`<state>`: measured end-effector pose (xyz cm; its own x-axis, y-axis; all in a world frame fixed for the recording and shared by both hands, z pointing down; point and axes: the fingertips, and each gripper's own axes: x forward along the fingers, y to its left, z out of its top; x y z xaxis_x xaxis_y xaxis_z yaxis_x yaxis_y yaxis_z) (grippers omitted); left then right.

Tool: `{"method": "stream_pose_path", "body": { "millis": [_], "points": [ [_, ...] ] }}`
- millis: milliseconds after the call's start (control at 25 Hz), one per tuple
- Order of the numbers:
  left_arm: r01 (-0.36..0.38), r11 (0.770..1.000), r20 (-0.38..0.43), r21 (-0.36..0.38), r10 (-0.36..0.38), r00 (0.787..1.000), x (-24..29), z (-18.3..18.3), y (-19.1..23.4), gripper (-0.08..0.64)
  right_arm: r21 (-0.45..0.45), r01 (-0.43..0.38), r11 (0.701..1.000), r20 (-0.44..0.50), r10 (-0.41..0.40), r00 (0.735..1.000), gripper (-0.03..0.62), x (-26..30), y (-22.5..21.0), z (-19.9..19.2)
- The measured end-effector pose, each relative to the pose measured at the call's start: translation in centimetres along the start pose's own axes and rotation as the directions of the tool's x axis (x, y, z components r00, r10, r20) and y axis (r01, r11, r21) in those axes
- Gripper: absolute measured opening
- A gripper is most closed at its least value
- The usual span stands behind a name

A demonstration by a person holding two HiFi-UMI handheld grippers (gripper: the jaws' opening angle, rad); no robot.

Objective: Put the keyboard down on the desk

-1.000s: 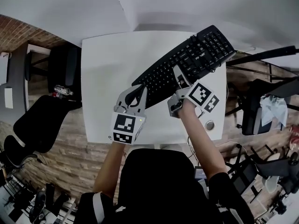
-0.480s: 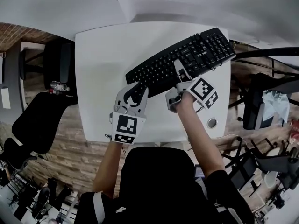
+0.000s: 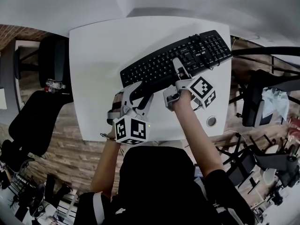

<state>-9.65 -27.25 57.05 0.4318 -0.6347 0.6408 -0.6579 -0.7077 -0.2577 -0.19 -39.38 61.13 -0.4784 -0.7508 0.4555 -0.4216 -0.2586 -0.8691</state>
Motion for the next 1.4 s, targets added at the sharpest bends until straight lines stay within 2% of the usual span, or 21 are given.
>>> {"method": "stream_pose_path", "body": {
  "millis": [240,560,720,920,1080,1240,1400],
  "points": [
    [0.008,1.000,-0.034,0.026,-0.007,0.999,0.6,0.0,-0.4,0.187,0.023,0.013,1.000,0.000,-0.013,1.000,0.106,0.2,-1.2,-0.2],
    [0.079,0.986,-0.049,0.149,-0.072,0.996,1.1,0.2,-1.8,0.187,0.056,0.038,0.998,-0.005,-0.038,0.999,0.107,0.7,-2.6,-0.6],
    [0.122,0.978,-0.051,0.167,-0.115,0.992,0.9,0.3,-2.5,0.190,0.077,0.046,0.996,0.000,-0.047,0.999,0.107,0.7,-3.1,-0.7],
    [0.136,0.975,-0.061,0.173,-0.127,0.990,0.8,-0.1,-3.0,0.190,0.080,0.047,0.996,-0.002,-0.047,0.999,0.107,0.9,-3.2,-0.7],
    [0.187,0.955,-0.096,0.229,-0.169,0.981,0.8,-0.6,-4.4,0.217,0.077,0.043,0.996,0.004,-0.043,0.999,0.107,0.8,-3.1,-0.6],
    [0.156,0.955,-0.111,0.254,-0.131,0.985,1.6,-1.7,-4.5,0.222,0.081,0.042,0.996,-0.001,-0.042,0.999,0.107,0.7,-3.2,-0.7],
    [0.129,0.962,-0.124,0.242,-0.102,0.987,2.5,-2.4,-3.6,0.223,0.078,0.043,0.996,-0.009,-0.043,0.999,0.107,0.8,-3.2,-0.8]
  ]
}}
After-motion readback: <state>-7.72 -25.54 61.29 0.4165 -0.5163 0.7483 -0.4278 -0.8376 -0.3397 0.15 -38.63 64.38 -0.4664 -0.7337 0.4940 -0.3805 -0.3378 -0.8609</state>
